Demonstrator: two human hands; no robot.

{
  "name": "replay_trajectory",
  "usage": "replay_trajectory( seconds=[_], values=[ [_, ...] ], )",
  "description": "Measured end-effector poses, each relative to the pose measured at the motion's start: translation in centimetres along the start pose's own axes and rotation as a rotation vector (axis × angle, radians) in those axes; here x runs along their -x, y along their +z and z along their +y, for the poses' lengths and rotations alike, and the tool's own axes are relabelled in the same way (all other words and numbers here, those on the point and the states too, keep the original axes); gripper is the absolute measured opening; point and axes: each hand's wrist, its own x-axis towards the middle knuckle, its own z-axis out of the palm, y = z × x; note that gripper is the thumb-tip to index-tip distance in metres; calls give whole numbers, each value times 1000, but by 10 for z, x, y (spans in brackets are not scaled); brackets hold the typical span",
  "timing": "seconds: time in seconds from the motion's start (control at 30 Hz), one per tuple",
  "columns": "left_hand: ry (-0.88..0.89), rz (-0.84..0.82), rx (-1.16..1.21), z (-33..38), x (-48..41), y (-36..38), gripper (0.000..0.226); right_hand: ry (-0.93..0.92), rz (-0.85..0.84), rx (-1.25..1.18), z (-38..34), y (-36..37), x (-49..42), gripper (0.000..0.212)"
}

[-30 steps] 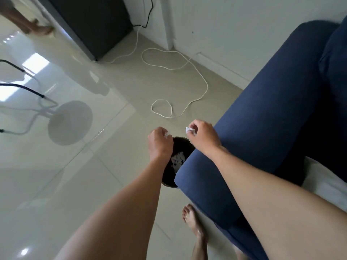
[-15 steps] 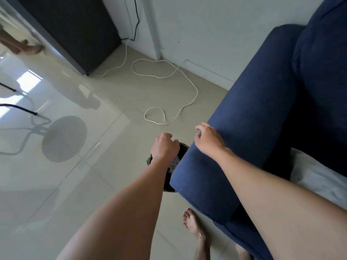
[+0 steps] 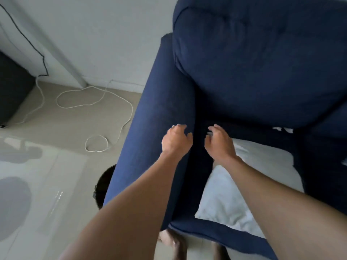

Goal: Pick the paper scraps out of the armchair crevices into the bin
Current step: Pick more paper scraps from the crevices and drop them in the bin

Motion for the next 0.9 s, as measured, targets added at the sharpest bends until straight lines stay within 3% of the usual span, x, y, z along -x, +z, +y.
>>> replay_trajectory(
  seconds=[0.2,0.43,0.57,0.9],
  values=[
    [121,-141,-97,85,-3,68,49,114,61,-38,88,-54,-13,45],
    [130,-306,-321,173,-4,133,49,226,49,-124,183,-109,-24,45],
    [143,-331,-336,222,-13,163,48,290,24,-154,233,-129,-38,46],
    [166,-451,-407,269,-55,227,58,427,-38,-249,315,-130,-81,49]
  ],
)
